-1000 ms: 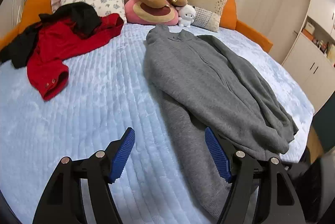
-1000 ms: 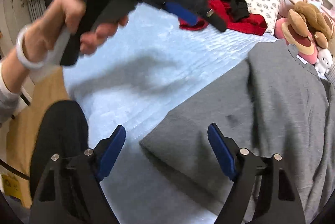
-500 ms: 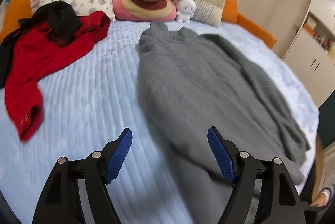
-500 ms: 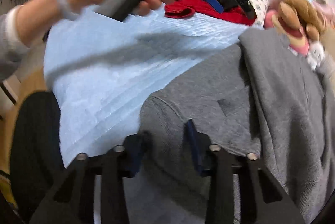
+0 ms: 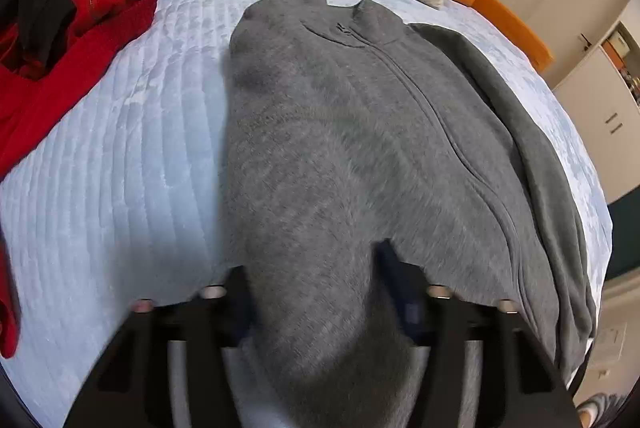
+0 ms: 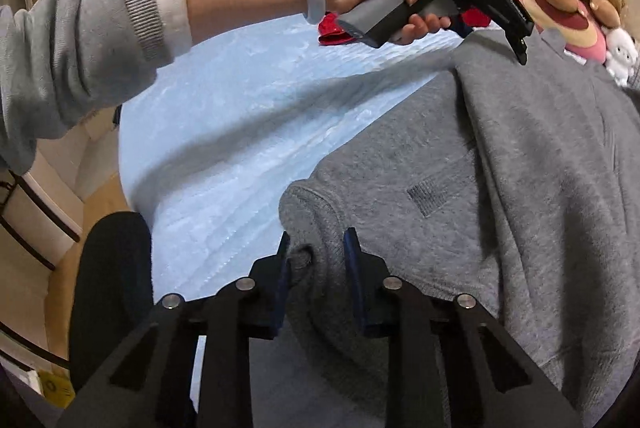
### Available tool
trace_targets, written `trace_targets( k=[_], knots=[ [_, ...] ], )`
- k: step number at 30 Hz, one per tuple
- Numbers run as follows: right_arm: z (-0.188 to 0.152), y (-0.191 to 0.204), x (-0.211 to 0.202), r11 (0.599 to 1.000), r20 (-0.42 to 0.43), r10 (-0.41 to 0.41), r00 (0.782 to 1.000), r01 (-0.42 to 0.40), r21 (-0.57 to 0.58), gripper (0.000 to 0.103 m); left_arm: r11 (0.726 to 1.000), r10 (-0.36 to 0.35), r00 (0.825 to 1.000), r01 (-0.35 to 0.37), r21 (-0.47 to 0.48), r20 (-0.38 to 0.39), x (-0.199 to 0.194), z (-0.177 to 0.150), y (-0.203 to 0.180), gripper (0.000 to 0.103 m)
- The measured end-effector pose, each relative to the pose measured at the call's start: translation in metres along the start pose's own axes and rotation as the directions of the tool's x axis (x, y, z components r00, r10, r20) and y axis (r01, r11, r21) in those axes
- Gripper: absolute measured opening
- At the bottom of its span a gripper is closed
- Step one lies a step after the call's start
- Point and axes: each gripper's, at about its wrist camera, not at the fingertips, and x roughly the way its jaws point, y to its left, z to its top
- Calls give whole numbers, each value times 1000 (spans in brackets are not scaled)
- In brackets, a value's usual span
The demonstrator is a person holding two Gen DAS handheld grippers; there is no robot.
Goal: Fold large clothes
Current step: 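Close both grippers on the grey hoodie hem side by side, then lift the hem with both grippers and fold it over toward the collar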
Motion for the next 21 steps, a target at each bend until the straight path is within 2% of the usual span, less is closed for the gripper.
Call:
trace_targets(
  k=[1,3,6,11,16,21],
  knots=[
    [0,-2,-3,1000,10,6,1000,-6,3,17,1000,-3,1000,3,0,-3,1,2,-1,37],
    [-1,-7,-9,999,22,28,999,-28,21,15,1000,19,1000,-19,10,-13,2,5,-5,29],
    [2,-18,-25,997,67,54,996,-57,51,14,998,55,998,-55,-4,-42,-1,13,-12,22],
    [7,-44,-64,990,165,53,985,-73,118,14,989,134,989,-138,-50,-67,-23,35,-37,21],
    [-6,-88,-117,962,283,57,957,-128,241,13,979,193,980,-196,-59,-47,-40,76,-94,21],
    [-34,-128,-171,935,372,-41,927,-95,342,13,965,259,965,-260,-25,-34,-22,117,-165,20]
  ],
)
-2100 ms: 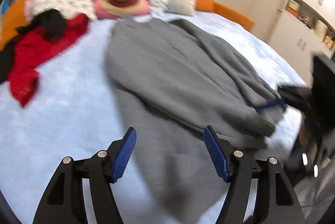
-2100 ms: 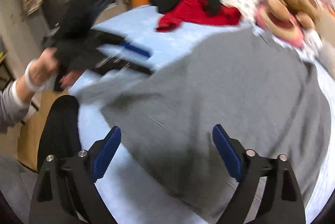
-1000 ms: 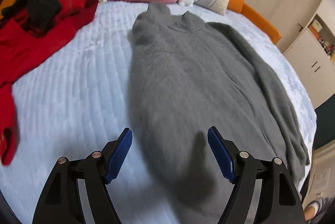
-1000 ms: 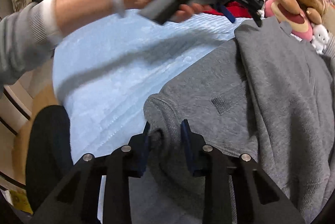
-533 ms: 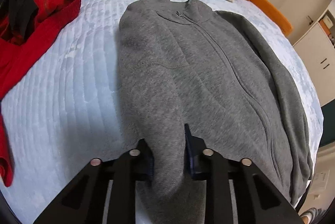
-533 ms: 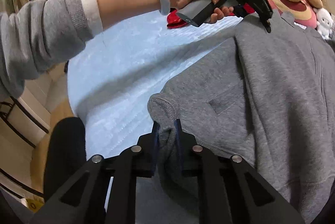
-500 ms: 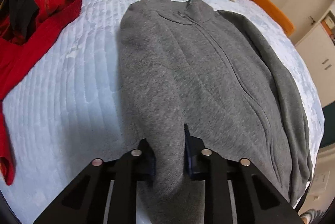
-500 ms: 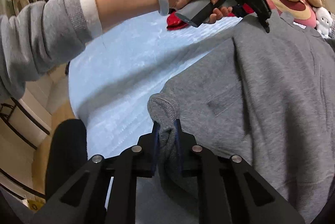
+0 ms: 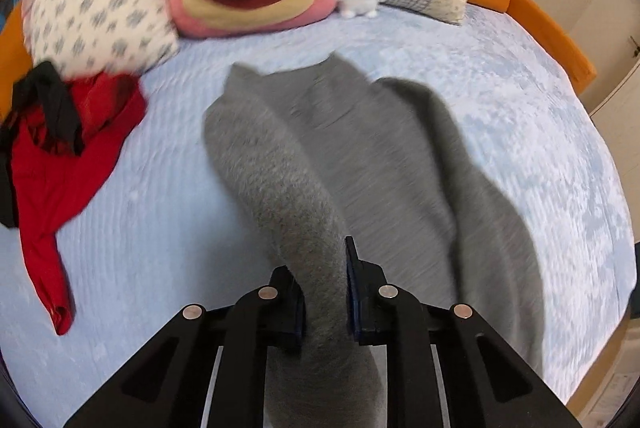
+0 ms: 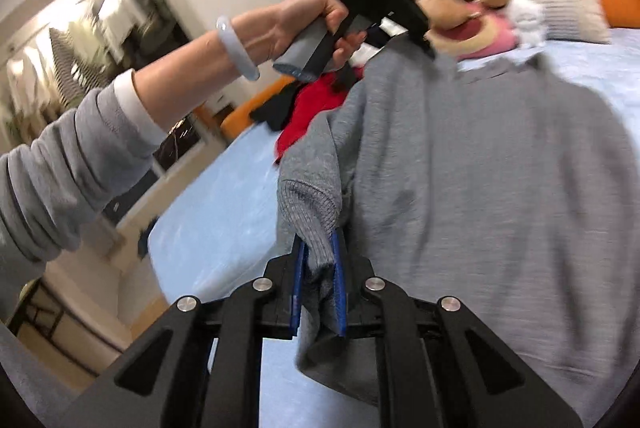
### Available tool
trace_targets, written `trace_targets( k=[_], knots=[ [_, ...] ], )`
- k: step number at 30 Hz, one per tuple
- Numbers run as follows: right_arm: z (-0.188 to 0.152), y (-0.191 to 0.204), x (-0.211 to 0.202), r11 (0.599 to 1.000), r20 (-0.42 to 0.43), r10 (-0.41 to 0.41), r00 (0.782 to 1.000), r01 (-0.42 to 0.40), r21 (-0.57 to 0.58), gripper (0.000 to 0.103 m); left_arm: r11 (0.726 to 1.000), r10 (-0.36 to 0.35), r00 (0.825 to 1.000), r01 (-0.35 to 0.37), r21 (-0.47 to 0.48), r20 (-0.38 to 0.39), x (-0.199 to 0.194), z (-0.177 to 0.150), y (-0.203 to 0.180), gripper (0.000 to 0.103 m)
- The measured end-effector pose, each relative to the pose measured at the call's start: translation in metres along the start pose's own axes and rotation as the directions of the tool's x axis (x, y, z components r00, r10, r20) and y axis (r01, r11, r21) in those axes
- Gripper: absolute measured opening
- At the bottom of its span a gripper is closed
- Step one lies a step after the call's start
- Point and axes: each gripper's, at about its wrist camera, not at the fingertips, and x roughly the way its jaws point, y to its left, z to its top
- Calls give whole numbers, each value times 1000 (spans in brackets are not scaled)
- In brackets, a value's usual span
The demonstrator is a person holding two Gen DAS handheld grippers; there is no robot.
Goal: Fold large clothes
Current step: 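Lift the hem with both grippers and fold it over toward the collar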
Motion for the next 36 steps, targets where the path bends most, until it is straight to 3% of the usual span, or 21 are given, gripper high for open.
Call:
trace_targets(
  k=[9,15,21,24,25,28,32,36],
  knots=[
    [-20,-82,-82,973,76,-171,982,156,173,13,997,31,999,-30,77,-15,58,43,-142,18],
    [-37,-119,-111,946,74,-225,971,200,256,13,993,29,999,-27,111,-17,91,47,-197,15],
    [-54,-141,-123,918,44,-283,958,257,302,11,988,-4,1000,4,157,1,95,50,-230,9],
    [-59,-142,-115,917,-5,-292,956,282,284,11,978,-3,1000,2,209,5,101,45,-246,11],
    [-59,-140,-114,919,-21,-302,953,297,258,12,971,-10,1000,4,239,26,101,41,-252,20],
    [-52,-130,-121,923,-17,-332,943,329,200,22,956,-67,994,39,292,88,87,27,-257,27],
    [-22,-117,-139,918,33,-389,921,384,104,56,949,-114,982,62,310,152,50,19,-237,39],
    [26,-114,-131,925,85,-379,921,380,3,60,961,-141,979,101,257,144,27,16,-195,44]
  ],
)
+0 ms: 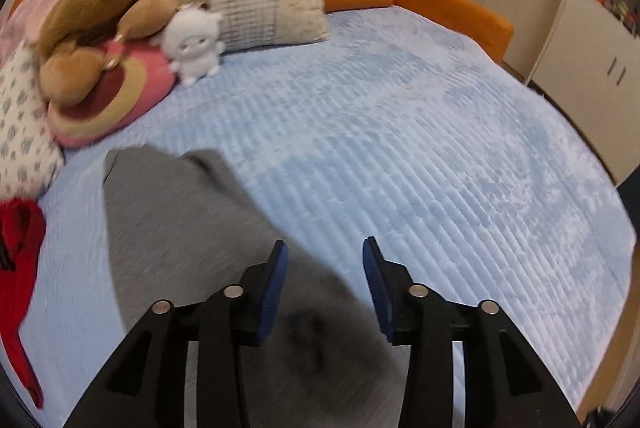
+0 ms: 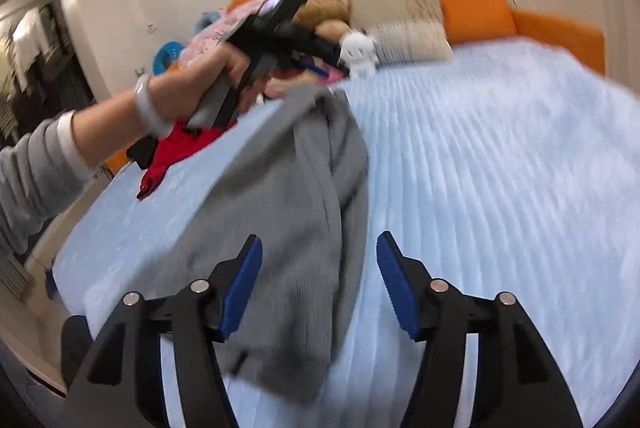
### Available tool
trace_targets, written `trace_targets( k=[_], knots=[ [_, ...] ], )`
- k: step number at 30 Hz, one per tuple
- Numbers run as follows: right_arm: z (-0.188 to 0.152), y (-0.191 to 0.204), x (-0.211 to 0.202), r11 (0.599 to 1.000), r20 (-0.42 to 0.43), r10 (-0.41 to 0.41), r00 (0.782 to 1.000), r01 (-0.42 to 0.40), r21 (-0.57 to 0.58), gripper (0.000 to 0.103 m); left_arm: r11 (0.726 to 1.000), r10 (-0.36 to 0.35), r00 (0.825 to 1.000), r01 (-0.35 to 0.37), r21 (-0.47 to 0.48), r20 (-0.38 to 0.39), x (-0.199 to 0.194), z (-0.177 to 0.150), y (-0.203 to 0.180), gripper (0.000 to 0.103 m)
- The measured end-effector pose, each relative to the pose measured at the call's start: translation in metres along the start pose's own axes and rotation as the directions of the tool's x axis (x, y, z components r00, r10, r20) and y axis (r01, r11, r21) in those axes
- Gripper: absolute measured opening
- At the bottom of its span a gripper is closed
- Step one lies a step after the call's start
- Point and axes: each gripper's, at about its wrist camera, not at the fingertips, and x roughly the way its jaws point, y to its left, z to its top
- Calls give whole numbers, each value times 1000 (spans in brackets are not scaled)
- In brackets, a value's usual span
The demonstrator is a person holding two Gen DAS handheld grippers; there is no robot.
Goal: Fold large clothes
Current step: 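Lift the hem with both grippers and fold it over toward the collar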
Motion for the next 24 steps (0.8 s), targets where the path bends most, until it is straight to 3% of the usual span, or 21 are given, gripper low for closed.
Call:
trace_targets(
  k=[6,8,12,13,14,15,17,19,24],
  knots=[
    [40,6,55,997,-40,77,996,-78,-14,60,985,-72,995,61,-159,-63,20,-25,44,44],
    [40,9,77,998,-82,58,995,-61,-30,59,971,-125,988,104,-216,-86,35,-32,50,44],
    [26,5,105,999,-155,-2,988,-5,-45,58,965,-136,983,104,-242,-122,50,-43,46,44],
    [18,2,111,999,-177,-9,984,1,-46,48,968,-122,985,91,-234,-121,49,-46,44,44],
    [15,-1,115,999,-190,-2,982,-5,-35,28,969,-116,986,87,-230,-117,47,-47,42,44],
    [9,-5,120,1000,-205,13,979,-15,-8,21,968,-119,986,89,-234,-115,45,-48,42,43],
    [3,-10,122,999,-208,32,978,-27,26,7,947,-177,978,140,-289,-107,44,-49,46,25],
    [2,-11,114,998,-184,46,982,-38,43,7,932,-202,975,163,-324,-93,44,-46,46,13],
    [6,-25,80,988,-107,96,990,-81,134,6,931,-233,971,205,-301,-59,34,-32,19,11]
  ],
)
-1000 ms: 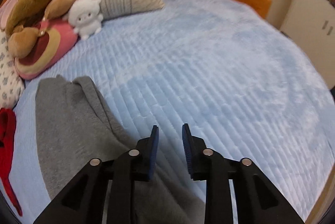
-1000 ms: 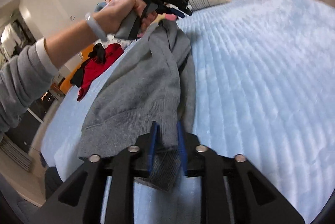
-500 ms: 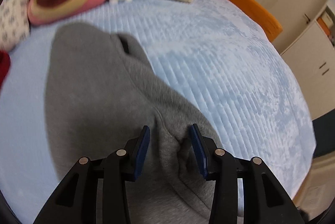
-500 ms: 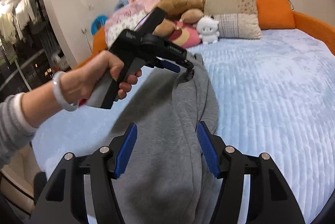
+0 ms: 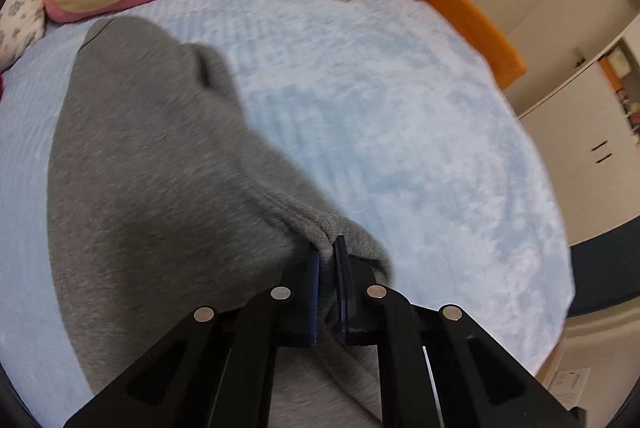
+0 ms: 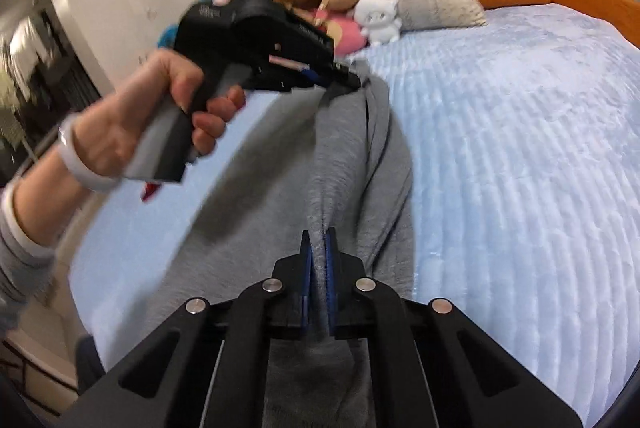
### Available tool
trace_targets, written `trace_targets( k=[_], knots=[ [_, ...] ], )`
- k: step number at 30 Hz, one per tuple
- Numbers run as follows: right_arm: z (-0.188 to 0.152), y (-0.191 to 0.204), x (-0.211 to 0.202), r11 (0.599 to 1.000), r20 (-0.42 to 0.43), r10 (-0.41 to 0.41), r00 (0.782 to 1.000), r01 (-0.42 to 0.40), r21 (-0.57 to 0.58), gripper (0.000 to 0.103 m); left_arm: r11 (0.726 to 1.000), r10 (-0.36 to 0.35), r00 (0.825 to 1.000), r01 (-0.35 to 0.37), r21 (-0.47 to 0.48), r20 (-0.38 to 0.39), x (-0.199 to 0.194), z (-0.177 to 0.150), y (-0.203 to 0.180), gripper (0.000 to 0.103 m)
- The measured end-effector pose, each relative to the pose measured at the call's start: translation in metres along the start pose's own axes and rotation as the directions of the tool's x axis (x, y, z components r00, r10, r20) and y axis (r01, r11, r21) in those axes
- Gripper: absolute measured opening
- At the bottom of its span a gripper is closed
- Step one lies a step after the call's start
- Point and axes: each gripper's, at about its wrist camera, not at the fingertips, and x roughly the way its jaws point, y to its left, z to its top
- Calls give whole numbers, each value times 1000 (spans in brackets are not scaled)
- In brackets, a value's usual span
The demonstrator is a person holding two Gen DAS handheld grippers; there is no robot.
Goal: Fold large clothes
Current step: 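Lift the hem with both grippers and fold it over toward the collar, then open both grippers to release the folded hem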
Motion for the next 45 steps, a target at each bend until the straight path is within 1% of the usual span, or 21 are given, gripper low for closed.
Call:
trace_targets(
  k=[2,6,9,12,14,15,16,17,19,21,23,25,26,27,28,31,35,38,42,44,45],
  knots=[
    [-3,-9,-11,1000,12,-5,1000,5,28,6,1000,-3,1000,3,26,7,0,2,-16,11],
    [-20,-25,-11,997,-29,-39,999,40,66,6,997,8,1000,-6,71,-18,16,-4,-40,11],
    [-33,-32,1,994,-65,-63,996,68,80,6,993,49,998,-45,114,-35,37,-10,-49,12],
    [-44,-34,17,991,-103,-109,989,116,61,7,976,134,990,-123,179,-52,66,-17,-54,15],
    [-43,-31,17,990,-103,-132,986,136,39,15,960,170,985,-157,232,-37,78,-24,-60,20],
    [-41,-29,15,988,-104,-146,984,150,29,19,953,162,987,-151,263,-19,78,-27,-66,32],
    [-37,-29,12,986,-104,-163,981,166,26,35,948,148,989,-139,286,-10,75,-29,-70,46],
    [-34,-31,7,985,-100,-165,981,169,33,56,942,134,991,-128,309,1,71,-31,-75,49],
    [-26,-34,-7,987,-65,-146,987,150,55,61,931,88,996,-93,352,30,52,-36,-83,50],
    [-11,-33,-23,988,-15,-149,989,149,41,61,940,30,998,-46,338,52,30,-39,-79,50],
    [7,-32,-28,987,14,-162,987,162,6,61,959,-38,996,15,283,75,2,-45,-58,50],
    [33,-33,-24,984,34,-174,984,175,-26,60,971,-64,993,38,238,103,-24,-59,-31,50],
    [45,-32,-19,984,38,-170,985,172,-45,54,971,-61,992,33,236,110,-33,-69,-20,50],
    [61,-31,-10,985,33,-158,987,160,-70,47,970,-47,992,17,244,117,-40,-78,-10,50],
    [71,-33,-3,985,27,-152,988,154,-81,34,964,-32,992,-1,265,120,-48,-93,-1,50],
    [109,-36,33,992,-11,-95,995,94,-85,17,947,-15,996,-15,322,90,-56,-136,15,50],
    [142,-45,83,995,-67,-72,995,68,-68,16,908,-35,999,18,419,33,-57,-186,11,50],
    [147,-62,119,993,-131,-116,984,111,-46,16,880,16,1000,-21,475,14,-51,-211,14,48],
    [120,-82,147,982,-216,-188,958,181,-51,16,901,1,1000,2,434,-7,-49,-221,34,45],
    [108,-85,156,980,-214,-197,957,185,-74,19,892,14,1000,-13,452,0,-47,-225,37,45],
    [105,-81,155,976,-197,-212,957,196,-97,18,878,33,999,-34,477,11,-46,-226,33,45]
  ],
)
